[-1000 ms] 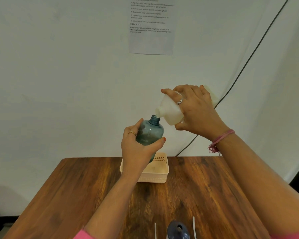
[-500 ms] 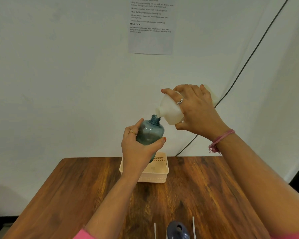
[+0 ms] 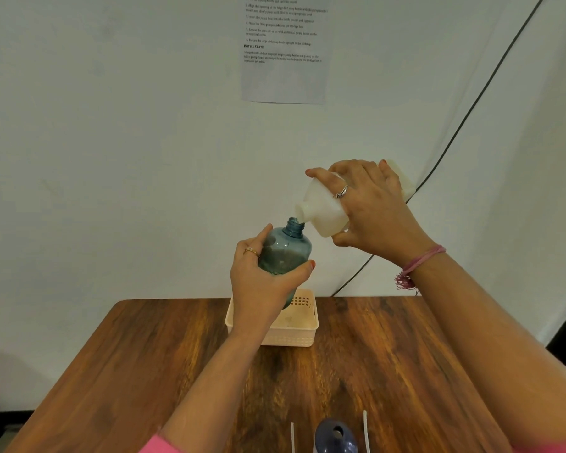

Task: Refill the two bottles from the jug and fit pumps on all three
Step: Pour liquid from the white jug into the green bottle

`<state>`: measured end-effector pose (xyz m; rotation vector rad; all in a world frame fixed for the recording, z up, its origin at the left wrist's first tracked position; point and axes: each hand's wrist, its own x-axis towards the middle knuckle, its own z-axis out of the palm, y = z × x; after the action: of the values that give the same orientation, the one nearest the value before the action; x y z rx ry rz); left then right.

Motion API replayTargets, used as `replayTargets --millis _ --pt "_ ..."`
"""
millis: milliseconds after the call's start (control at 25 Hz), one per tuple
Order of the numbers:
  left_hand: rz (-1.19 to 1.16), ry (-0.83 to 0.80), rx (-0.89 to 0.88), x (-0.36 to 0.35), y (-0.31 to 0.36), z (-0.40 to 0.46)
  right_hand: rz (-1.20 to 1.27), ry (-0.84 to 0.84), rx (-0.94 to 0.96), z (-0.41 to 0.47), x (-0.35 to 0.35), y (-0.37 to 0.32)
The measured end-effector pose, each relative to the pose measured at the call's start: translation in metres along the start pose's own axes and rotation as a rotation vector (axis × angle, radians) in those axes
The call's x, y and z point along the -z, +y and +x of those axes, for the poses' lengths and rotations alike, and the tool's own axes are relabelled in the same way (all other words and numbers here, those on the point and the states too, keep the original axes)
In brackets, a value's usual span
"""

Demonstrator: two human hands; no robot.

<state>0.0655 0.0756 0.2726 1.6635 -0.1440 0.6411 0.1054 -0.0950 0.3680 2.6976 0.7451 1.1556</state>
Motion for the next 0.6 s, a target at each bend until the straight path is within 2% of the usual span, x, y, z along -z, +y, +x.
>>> replayTargets --millis 600 --pt "-0.002 0.006 0.008 -0.0021 0.0017 -0.0042 -0.02 0.019 0.015 -0.0021 0.0019 0.0008"
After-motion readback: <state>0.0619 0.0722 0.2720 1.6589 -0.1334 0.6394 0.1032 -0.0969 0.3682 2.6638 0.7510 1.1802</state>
